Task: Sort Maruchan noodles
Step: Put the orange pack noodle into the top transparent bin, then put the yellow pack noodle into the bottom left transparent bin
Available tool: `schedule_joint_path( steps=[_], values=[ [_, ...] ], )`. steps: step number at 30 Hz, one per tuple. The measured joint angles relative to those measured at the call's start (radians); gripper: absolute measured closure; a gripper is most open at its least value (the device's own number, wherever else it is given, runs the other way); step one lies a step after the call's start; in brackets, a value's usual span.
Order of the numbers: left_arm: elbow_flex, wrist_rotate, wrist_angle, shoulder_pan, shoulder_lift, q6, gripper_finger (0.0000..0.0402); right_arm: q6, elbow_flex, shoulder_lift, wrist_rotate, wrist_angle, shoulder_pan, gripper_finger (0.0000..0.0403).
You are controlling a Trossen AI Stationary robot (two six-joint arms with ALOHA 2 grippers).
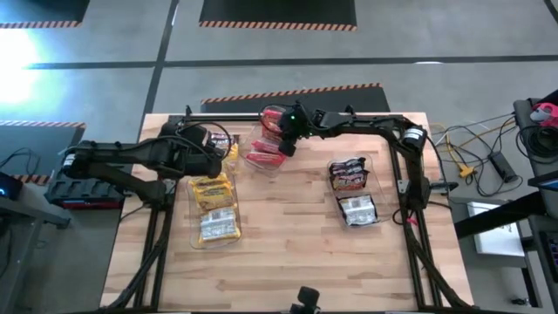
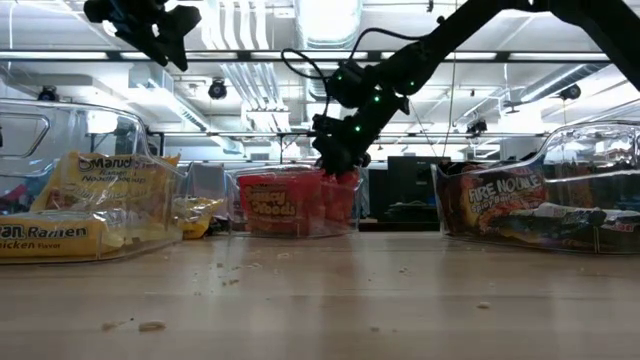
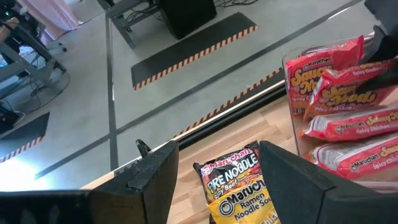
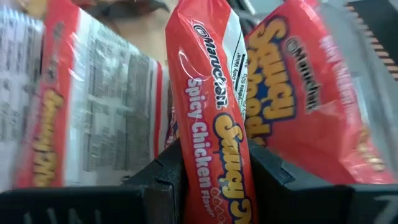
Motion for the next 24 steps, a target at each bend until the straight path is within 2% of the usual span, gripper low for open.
schedule_joint_path(
  steps=[6, 11, 24],
  values=[
    [0.0, 0.0, 0.0, 0.0, 0.0, 0.0, 0.0196, 0.0, 0.0, 0.023, -0.092, 0.0, -0.002, 0.0296],
    [0.0, 0.006, 0.0, 0.0, 0.0, 0.001, 0.0196, 0.038, -0.002, 0.013, -0.101, -0.011, -0.001, 0.0291],
    [0.0, 0.017, -0.002, 0.0, -0.003, 0.015, 0.0196, 0.062, -0.003, -0.164, -0.111, -0.105, -0.001, 0.0222]
  ],
)
